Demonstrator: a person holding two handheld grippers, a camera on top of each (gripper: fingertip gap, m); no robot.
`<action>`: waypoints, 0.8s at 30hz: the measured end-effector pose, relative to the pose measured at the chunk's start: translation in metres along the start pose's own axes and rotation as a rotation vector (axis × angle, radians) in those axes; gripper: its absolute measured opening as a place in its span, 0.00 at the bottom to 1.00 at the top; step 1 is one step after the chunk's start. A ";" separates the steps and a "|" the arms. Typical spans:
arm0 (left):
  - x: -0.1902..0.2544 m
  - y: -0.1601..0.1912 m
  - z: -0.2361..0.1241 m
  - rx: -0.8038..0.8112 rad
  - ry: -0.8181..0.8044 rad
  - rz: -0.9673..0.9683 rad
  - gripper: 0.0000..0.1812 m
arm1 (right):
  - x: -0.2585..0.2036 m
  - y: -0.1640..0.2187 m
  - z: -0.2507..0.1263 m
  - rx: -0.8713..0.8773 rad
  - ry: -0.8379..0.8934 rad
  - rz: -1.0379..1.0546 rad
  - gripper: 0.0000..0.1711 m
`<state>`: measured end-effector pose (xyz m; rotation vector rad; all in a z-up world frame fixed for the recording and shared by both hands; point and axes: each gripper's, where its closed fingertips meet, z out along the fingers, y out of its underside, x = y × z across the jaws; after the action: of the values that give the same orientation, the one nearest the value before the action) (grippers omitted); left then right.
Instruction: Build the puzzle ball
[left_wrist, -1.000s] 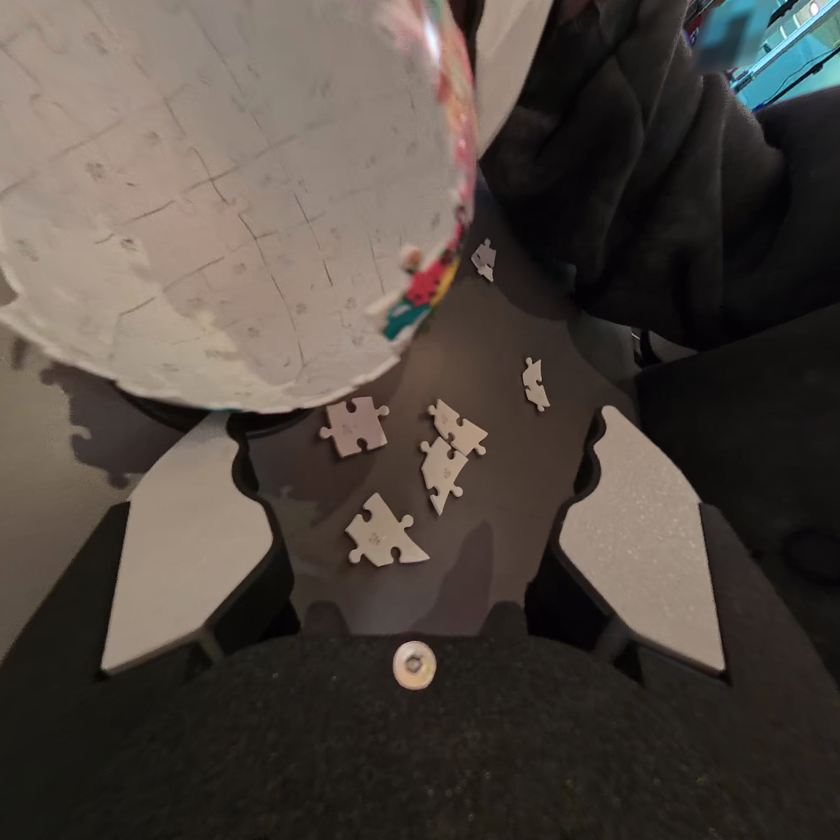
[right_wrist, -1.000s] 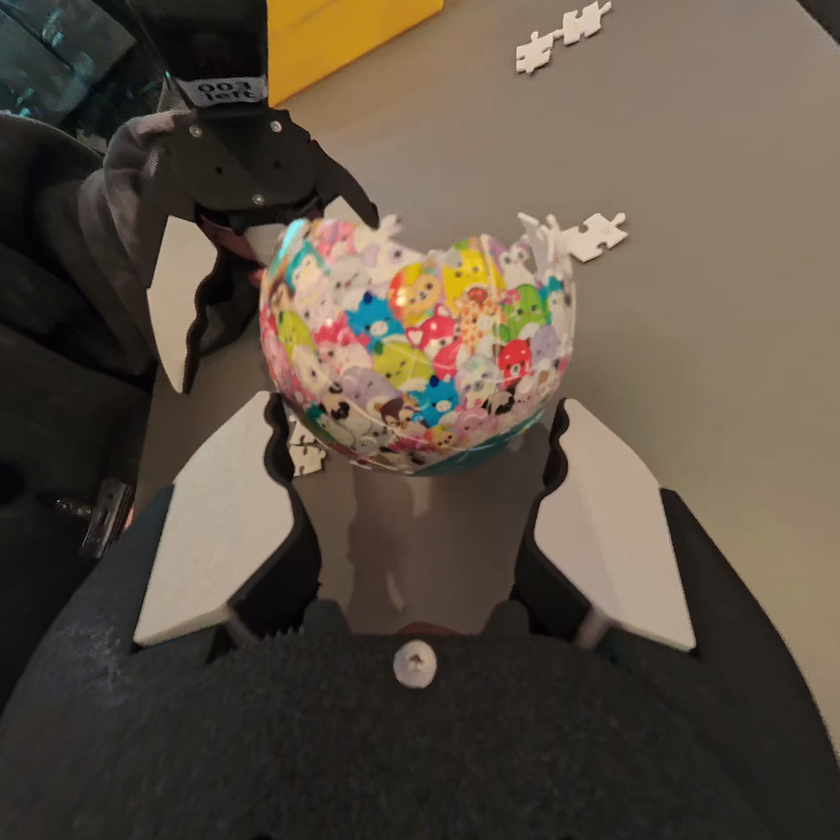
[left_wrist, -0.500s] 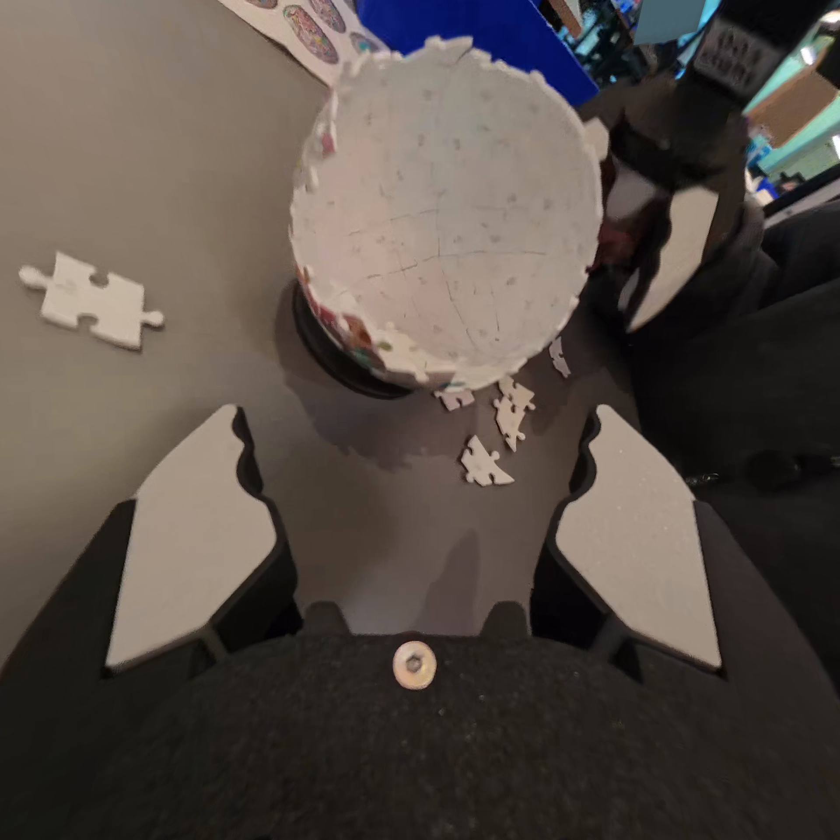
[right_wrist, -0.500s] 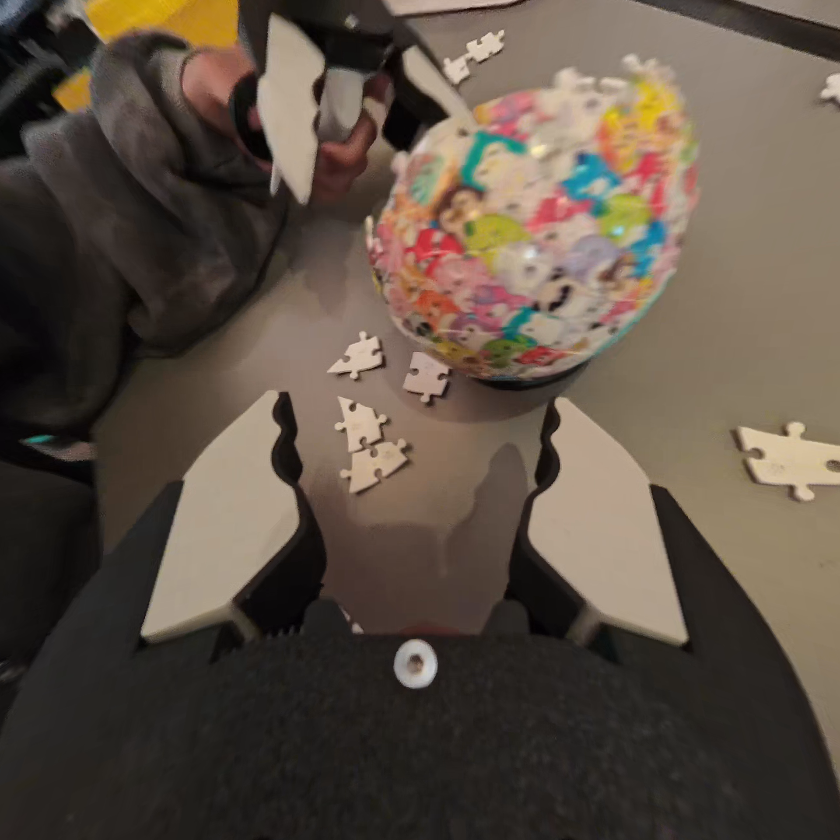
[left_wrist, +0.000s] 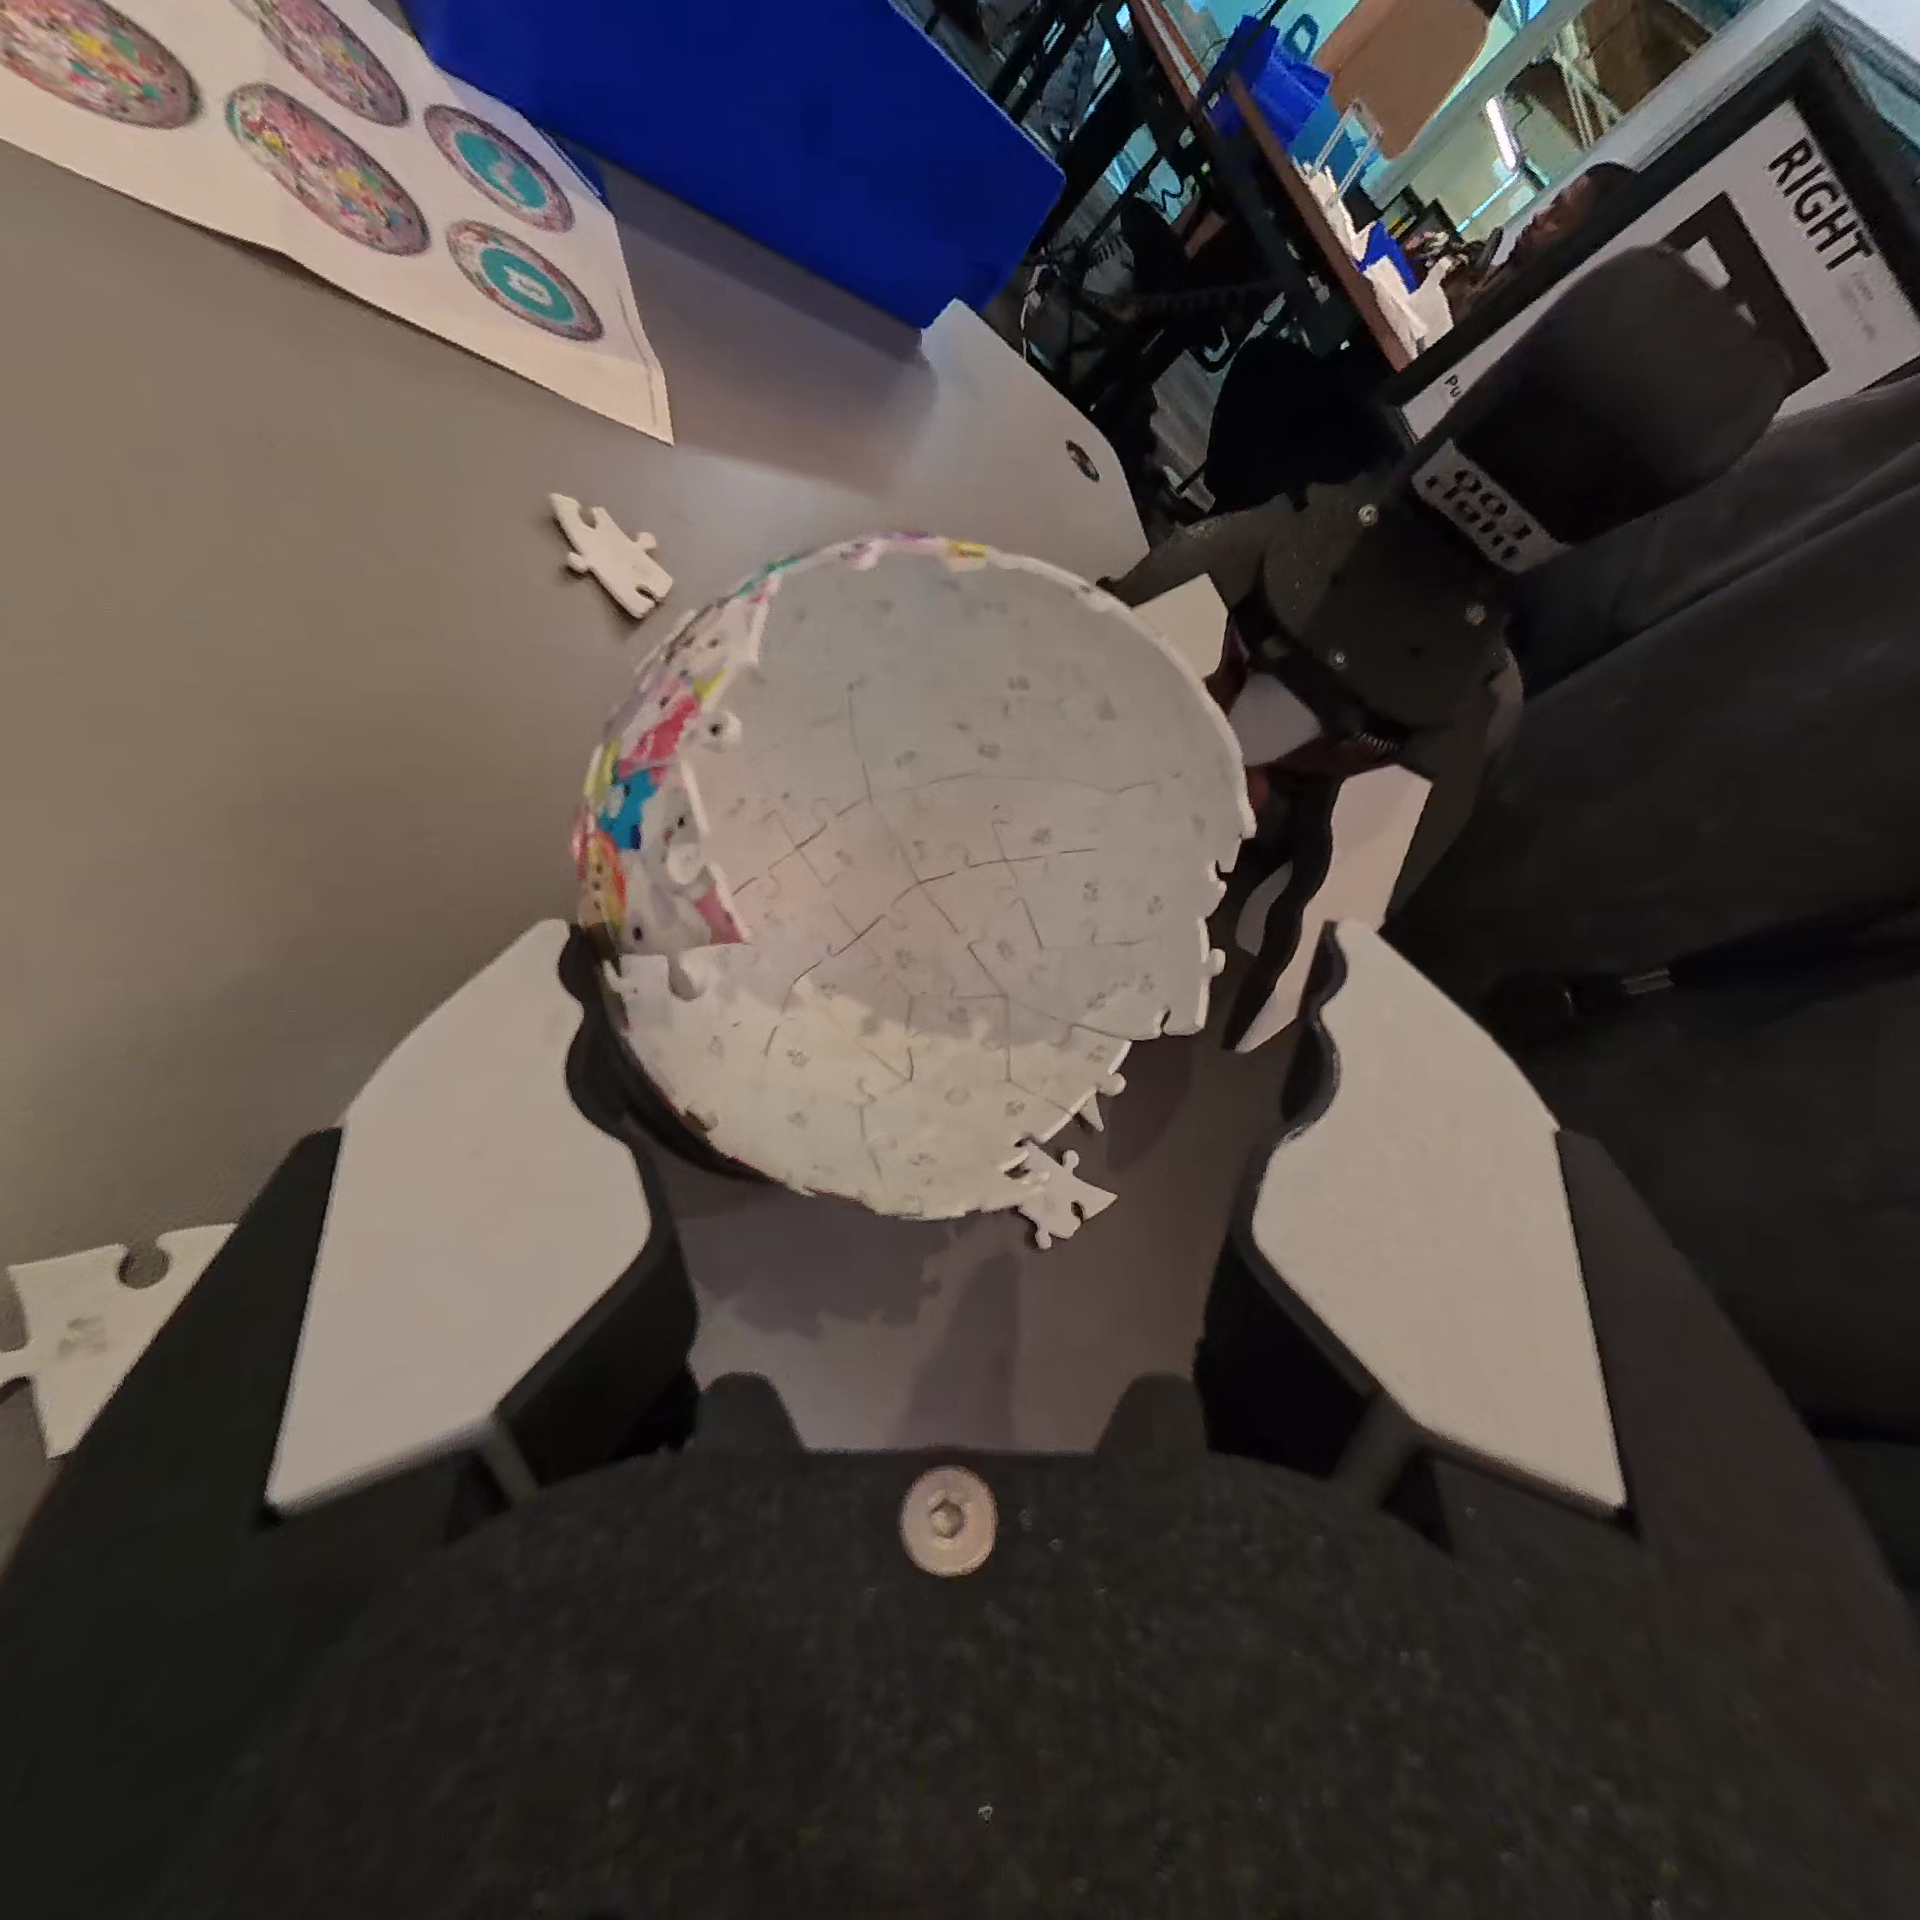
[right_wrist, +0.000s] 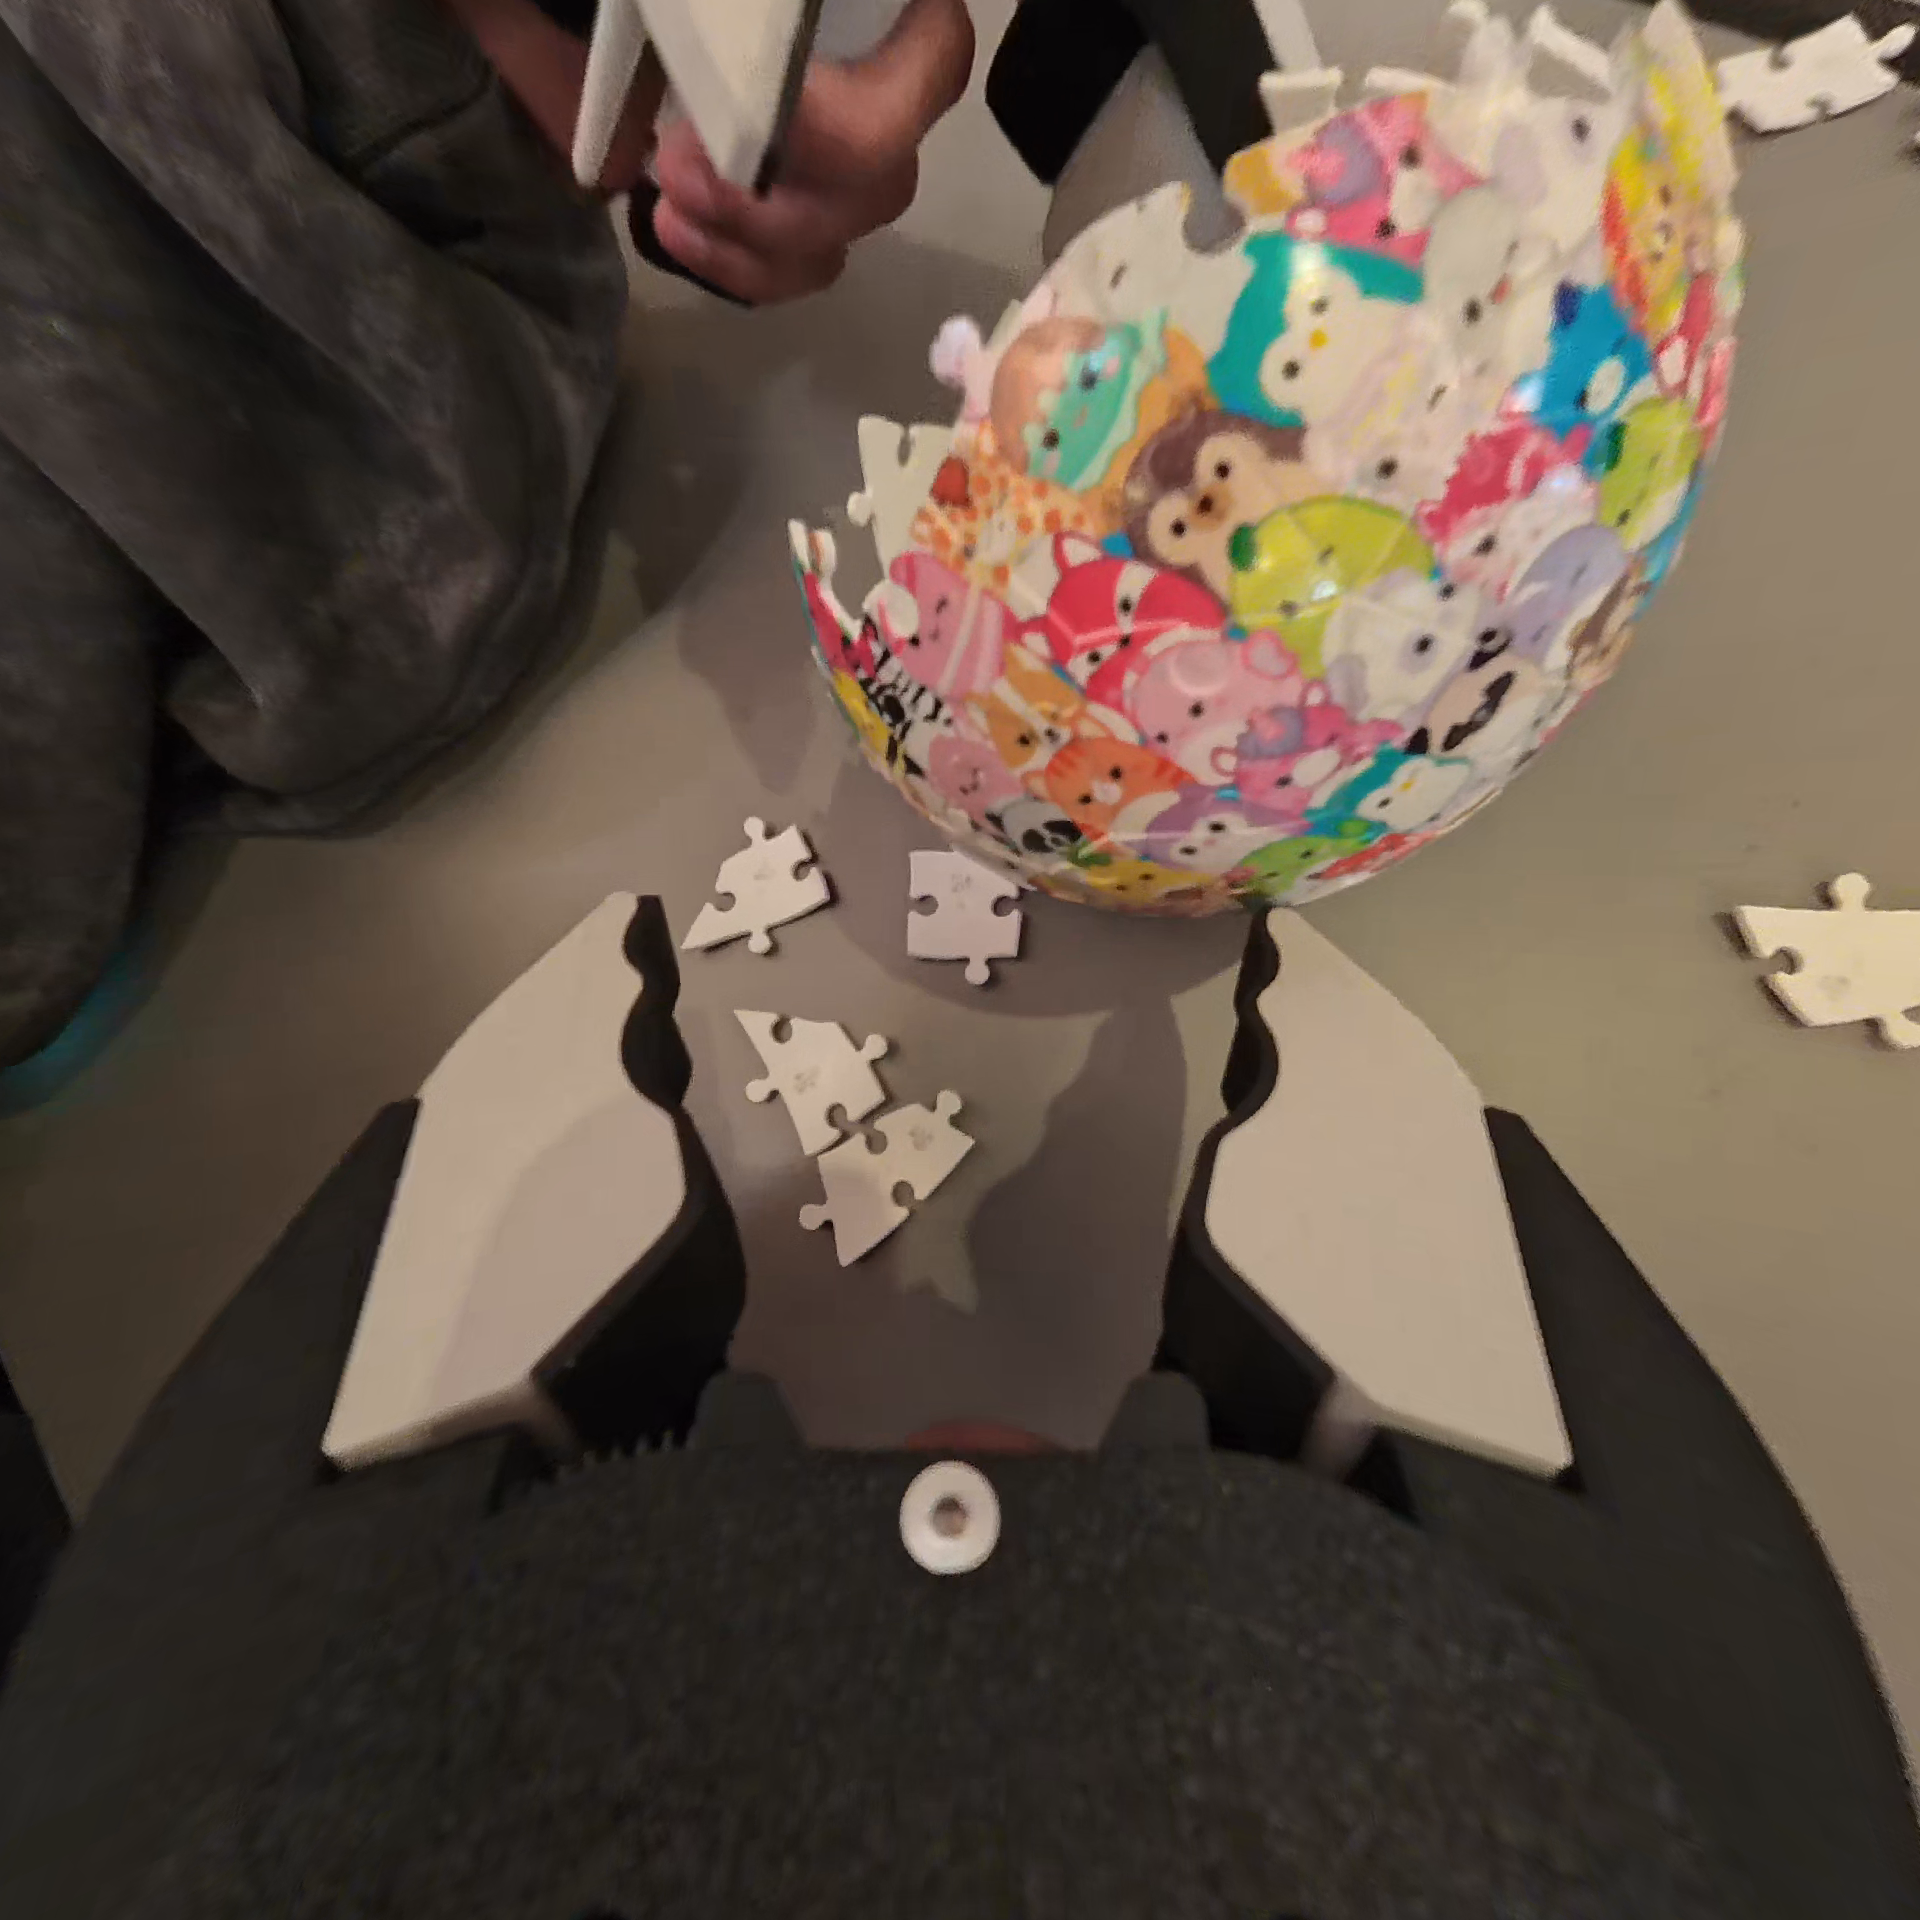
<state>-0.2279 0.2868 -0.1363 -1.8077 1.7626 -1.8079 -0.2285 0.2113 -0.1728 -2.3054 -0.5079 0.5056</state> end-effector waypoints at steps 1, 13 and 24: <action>0.000 0.000 0.000 0.004 -0.005 0.003 0.69 | 0.001 -0.001 0.000 0.002 -0.008 0.012 0.60; 0.014 0.021 -0.006 0.100 -0.049 -0.024 0.69 | 0.034 -0.025 -0.002 0.067 -0.064 0.048 0.61; -0.004 0.021 -0.026 0.165 -0.137 -0.062 0.69 | 0.004 0.005 -0.028 0.014 -0.244 0.037 0.64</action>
<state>-0.2583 0.2986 -0.1452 -1.8897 1.4794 -1.7457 -0.2103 0.1949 -0.1584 -2.2554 -0.5771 0.8120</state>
